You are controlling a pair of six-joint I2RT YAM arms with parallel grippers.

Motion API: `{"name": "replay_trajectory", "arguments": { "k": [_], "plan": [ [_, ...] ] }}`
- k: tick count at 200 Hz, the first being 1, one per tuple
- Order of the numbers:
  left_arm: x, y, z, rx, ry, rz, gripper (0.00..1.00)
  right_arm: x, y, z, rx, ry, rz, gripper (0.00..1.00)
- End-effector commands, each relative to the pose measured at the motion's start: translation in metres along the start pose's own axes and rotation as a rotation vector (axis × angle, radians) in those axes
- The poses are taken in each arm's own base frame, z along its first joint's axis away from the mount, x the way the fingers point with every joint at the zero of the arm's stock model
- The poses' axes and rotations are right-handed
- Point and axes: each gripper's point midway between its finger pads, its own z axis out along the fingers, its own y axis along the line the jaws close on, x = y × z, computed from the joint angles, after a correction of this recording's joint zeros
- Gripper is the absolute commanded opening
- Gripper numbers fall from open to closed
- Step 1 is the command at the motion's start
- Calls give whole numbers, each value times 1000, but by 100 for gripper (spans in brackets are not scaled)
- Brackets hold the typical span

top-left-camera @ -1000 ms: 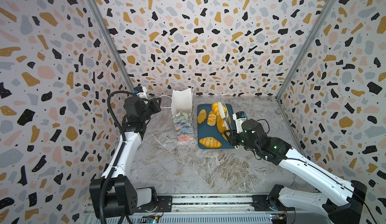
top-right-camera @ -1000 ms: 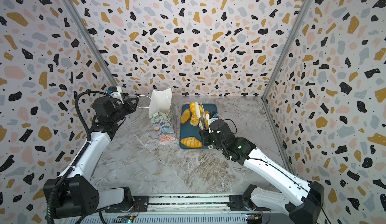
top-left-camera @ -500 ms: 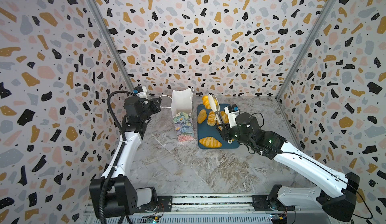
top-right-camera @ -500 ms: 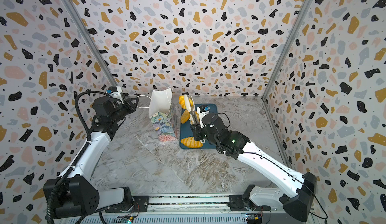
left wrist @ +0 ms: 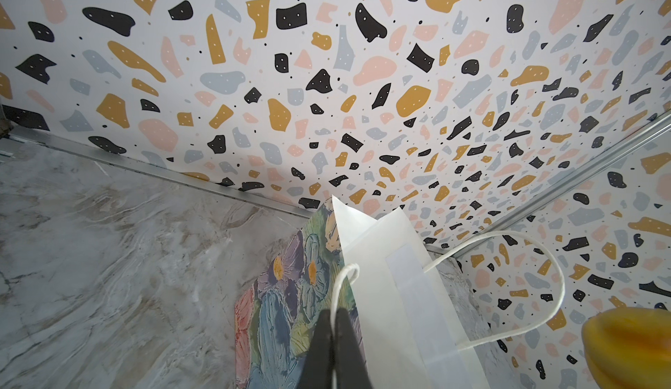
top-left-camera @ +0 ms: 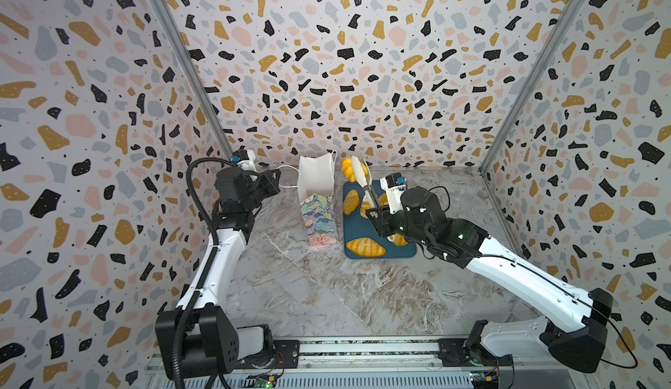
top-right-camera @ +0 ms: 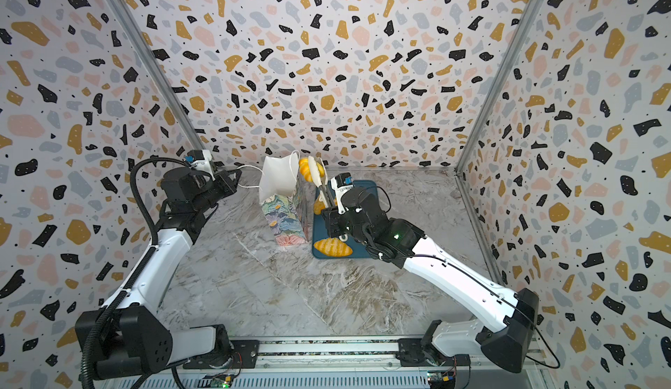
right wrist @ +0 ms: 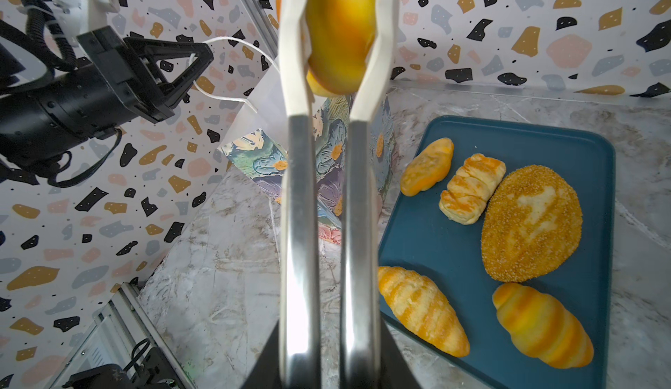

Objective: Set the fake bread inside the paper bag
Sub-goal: 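Lift the bun in the tongs and carry it toward the bag opening, then open the tongs over the bag held by the left gripper to drop the bun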

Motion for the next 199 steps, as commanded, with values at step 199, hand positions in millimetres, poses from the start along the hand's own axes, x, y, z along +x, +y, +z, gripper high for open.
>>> {"name": "replay_trajectory", "arguments": {
  "k": [199],
  "plan": [
    [-8,-13,-4,45,-38,9,0,-37,80,37,-147,-50,-93,28]
  ]
}}
